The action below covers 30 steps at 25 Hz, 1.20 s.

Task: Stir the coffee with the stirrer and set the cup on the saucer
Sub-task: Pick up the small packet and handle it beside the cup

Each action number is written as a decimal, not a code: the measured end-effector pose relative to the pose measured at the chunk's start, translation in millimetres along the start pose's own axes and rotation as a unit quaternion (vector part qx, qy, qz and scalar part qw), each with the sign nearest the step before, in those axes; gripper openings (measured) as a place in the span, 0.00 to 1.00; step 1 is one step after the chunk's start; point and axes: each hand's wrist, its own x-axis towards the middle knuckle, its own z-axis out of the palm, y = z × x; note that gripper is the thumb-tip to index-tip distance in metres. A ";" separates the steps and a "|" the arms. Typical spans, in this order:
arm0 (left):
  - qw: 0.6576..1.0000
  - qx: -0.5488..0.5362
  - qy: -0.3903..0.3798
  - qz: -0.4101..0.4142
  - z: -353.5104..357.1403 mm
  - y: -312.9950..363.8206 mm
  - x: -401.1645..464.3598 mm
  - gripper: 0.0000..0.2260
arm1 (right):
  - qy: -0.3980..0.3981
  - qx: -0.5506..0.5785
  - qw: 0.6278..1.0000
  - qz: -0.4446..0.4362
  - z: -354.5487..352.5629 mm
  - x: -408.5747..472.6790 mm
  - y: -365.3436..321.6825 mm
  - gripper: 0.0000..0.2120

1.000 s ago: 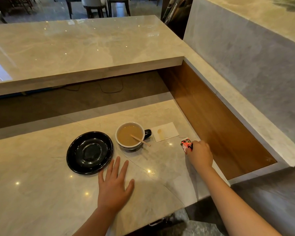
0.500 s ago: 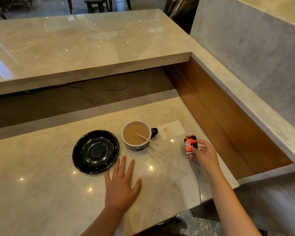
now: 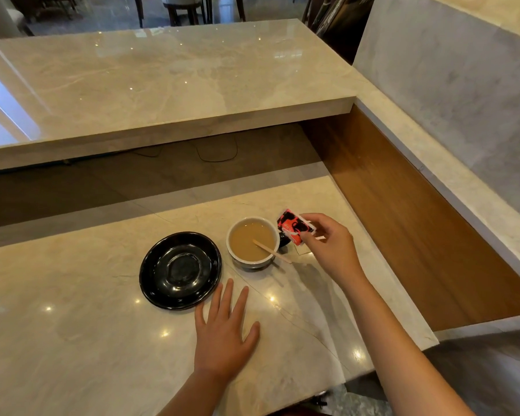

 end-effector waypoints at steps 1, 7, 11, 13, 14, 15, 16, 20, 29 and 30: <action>1.000 0.001 0.000 0.001 0.3 -0.1 0.0 0.29 | -0.007 -0.033 0.999 -0.025 4.5 3.3 -2.4 0.14; 1.000 -0.002 0.006 0.003 1.4 0.0 -0.3 0.29 | -0.037 -0.213 0.965 -0.145 20.3 11.0 -7.8 0.16; 1.000 -0.012 0.010 0.001 1.8 -0.2 0.2 0.29 | -0.041 -0.259 0.949 -0.174 23.3 12.6 -9.0 0.14; 1.000 -0.008 0.007 0.001 2.2 -0.8 -0.3 0.29 | -0.035 -0.252 0.953 -0.164 24.0 13.2 -7.7 0.14; 1.000 -0.007 0.006 0.000 2.4 -1.2 -0.4 0.29 | -0.026 -0.238 0.959 -0.151 24.3 13.4 -6.6 0.14; 1.000 -0.006 0.004 -0.001 2.2 -1.2 -0.2 0.29 | -0.019 -0.218 0.967 -0.133 24.6 13.5 -5.2 0.14; 1.000 -0.004 0.002 -0.001 2.0 -1.2 -0.1 0.29 | -0.014 -0.189 0.976 -0.109 24.7 13.4 -3.6 0.13; 1.000 0.000 0.000 0.000 0.1 0.2 0.0 0.29 | 0.001 0.001 1.000 0.027 20.6 12.0 3.8 0.08; 1.000 -0.001 -0.002 0.002 -3.1 2.2 -0.2 0.30 | -0.005 0.508 0.830 0.230 6.7 -1.9 11.6 0.06; 1.000 0.000 -0.002 0.001 -3.3 2.2 -0.3 0.30 | -0.007 0.536 0.810 0.238 5.2 -2.6 12.9 0.05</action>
